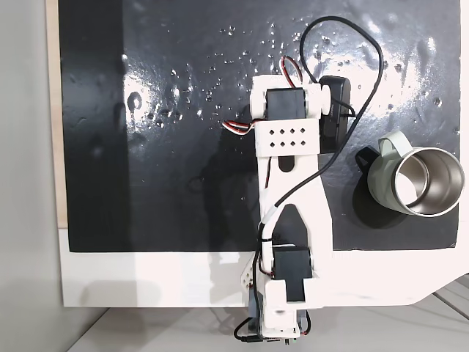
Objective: Grasp a pengrip and put it in the cup.
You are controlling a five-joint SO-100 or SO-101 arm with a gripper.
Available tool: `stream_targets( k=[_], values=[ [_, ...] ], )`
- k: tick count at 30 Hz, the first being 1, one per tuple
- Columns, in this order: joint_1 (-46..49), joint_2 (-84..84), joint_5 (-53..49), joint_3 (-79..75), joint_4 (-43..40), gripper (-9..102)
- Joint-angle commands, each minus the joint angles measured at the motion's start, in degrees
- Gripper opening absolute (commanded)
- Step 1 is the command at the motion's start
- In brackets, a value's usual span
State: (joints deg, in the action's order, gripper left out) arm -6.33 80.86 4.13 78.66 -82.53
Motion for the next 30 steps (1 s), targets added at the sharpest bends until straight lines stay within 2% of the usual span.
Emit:
stream_targets(
  k=[1,30],
  values=[
    [1.1,-0.7,0.5,-4.1,1.8,22],
    [0.7,-25.7,2.4,-21.5,1.2,21]
  ],
)
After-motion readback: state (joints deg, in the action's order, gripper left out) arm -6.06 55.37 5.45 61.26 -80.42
